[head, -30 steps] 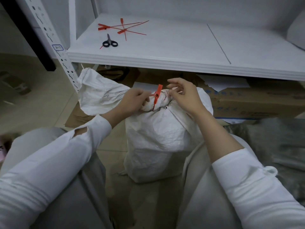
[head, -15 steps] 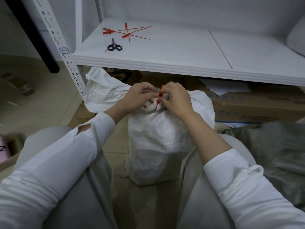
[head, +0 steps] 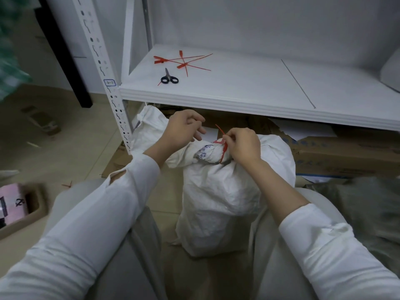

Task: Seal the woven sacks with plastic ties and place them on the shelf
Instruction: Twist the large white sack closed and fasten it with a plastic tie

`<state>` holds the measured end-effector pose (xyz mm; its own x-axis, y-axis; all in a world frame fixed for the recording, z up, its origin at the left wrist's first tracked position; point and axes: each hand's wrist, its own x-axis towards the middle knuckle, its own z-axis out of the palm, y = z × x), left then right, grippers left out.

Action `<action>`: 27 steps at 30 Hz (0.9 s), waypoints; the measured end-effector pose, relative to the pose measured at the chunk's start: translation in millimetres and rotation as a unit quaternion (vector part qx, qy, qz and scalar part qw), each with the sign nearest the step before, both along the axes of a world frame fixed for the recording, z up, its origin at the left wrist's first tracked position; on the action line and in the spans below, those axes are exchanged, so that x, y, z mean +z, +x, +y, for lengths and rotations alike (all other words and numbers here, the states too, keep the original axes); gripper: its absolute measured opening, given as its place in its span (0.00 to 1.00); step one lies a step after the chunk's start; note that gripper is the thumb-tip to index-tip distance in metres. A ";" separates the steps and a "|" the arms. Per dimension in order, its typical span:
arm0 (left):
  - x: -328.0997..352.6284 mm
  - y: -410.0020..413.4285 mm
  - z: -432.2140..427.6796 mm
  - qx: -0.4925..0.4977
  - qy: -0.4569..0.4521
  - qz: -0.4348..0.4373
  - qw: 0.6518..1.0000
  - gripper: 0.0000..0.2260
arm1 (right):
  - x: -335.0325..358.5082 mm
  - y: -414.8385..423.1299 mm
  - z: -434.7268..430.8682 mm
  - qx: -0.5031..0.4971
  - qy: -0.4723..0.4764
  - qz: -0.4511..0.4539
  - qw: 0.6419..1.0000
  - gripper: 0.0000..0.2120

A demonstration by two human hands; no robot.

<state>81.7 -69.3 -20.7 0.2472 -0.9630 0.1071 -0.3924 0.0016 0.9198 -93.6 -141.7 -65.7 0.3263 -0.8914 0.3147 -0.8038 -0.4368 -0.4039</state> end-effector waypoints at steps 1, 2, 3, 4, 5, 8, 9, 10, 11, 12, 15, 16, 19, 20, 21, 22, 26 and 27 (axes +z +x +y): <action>1.9 3.7 0.6 0.000 0.000 0.002 1.000 0.08 | 3.3 2.3 -1.6 -0.005 0.000 -0.012 1.000 0.05; 4.1 7.1 1.2 0.002 -0.001 0.003 1.000 0.08 | 8.1 5.4 -2.9 -0.006 -0.004 -0.025 1.000 0.04; 6.1 10.6 1.7 0.005 -0.003 0.003 1.000 0.08 | 14.5 9.9 -4.2 -0.004 -0.011 -0.040 0.999 0.08; 8.1 14.5 1.8 0.009 -0.004 0.004 1.000 0.07 | 22.0 15.4 -5.2 0.004 -0.021 -0.053 0.998 0.12; 10.0 18.9 1.4 0.012 -0.007 0.006 1.000 0.07 | 30.4 22.8 -6.1 0.014 -0.031 -0.058 0.998 0.17; 17.3 34.5 -0.5 0.023 -0.016 -0.009 1.000 0.05 | 56.2 55.5 -9.1 0.056 -0.033 -0.055 0.996 0.23; 19.7 40.3 -1.4 0.031 -0.020 -0.021 0.999 0.05 | 62.9 68.4 -10.0 0.071 -0.029 -0.050 0.996 0.23; 23.0 47.3 -3.4 0.042 -0.026 -0.033 0.998 0.06 | 69.5 83.0 -12.3 0.086 -0.027 -0.044 0.995 0.23; 24.6 51.8 -4.3 0.056 -0.030 -0.041 0.997 0.06 | 74.0 94.9 -14.0 0.099 -0.021 -0.033 0.994 0.22; 26.1 57.1 -5.2 0.071 -0.034 -0.048 0.996 0.07 | 78.3 107.1 -16.0 0.109 -0.014 -0.017 0.994 0.22; 25.3 78.8 -9.3 0.094 -0.042 -0.071 0.992 0.06 | 88.4 146.8 -24.9 0.122 0.006 0.050 0.991 0.22; 23.9 86.0 -11.6 0.099 -0.043 -0.084 0.991 0.04 | 90.5 158.4 -28.5 0.123 0.013 0.070 0.990 0.23; 19.3 110.1 -20.6 0.126 -0.043 -0.126 0.983 0.03 | 90.6 190.5 -42.6 0.118 0.032 0.111 0.986 0.23; 18.6 117.9 -24.2 0.132 -0.037 -0.144 0.980 0.05 | 89.7 199.0 -47.9 0.115 0.036 0.117 0.986 0.22; 18.7 125.0 -27.8 0.137 -0.030 -0.160 0.977 0.06 | 88.6 207.1 -53.7 0.112 0.039 0.119 0.986 0.22; 19.5 131.6 -31.4 0.140 -0.023 -0.172 0.975 0.07 | 87.3 214.1 -59.8 0.109 0.040 0.117 0.986 0.22; 23.9 150.3 -45.9 0.149 -0.020 -0.187 0.971 0.09 | 78.6 238.4 -85.7 0.087 0.053 0.115 0.988 0.20; 24.1 153.3 -50.0 0.152 -0.023 -0.186 0.970 0.10 | 76.4 243.0 -92.7 0.079 0.059 0.114 0.989 0.19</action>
